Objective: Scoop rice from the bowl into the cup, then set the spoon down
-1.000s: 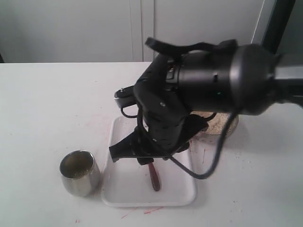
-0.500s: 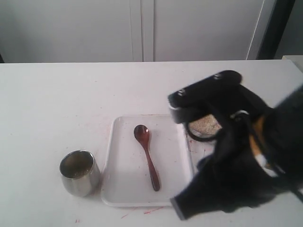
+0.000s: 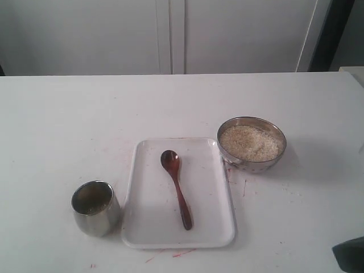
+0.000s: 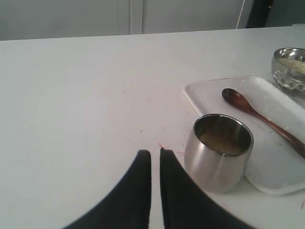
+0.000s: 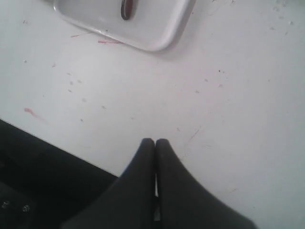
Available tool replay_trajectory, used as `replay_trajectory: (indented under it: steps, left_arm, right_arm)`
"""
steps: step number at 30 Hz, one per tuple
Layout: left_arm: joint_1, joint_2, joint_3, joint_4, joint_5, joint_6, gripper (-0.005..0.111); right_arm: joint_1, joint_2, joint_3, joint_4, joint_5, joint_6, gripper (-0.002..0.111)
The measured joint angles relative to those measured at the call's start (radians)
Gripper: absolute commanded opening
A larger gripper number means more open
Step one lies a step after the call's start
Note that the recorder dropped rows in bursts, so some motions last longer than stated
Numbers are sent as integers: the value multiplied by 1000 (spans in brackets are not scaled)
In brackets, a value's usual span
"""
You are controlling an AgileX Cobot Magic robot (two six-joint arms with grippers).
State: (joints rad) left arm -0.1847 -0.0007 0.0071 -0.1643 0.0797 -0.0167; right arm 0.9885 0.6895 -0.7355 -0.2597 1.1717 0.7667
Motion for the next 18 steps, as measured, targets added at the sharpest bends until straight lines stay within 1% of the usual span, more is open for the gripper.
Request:
replay_trajectory:
  steps: [8, 11, 14, 18]
  left_arm:
    - [0, 0, 0, 0, 0, 0, 14]
    - [0, 0, 0, 0, 0, 0, 14]
    - [0, 0, 0, 0, 0, 0, 14]
    - [0, 0, 0, 0, 0, 0, 14]
  right_arm:
    - [0, -26, 8, 0, 0, 0, 0]
    - [0, -26, 8, -26, 0, 0, 0]
    - [0, -26, 8, -107, -9, 0, 0]
    - [0, -30, 31, -280, -111, 0, 0]
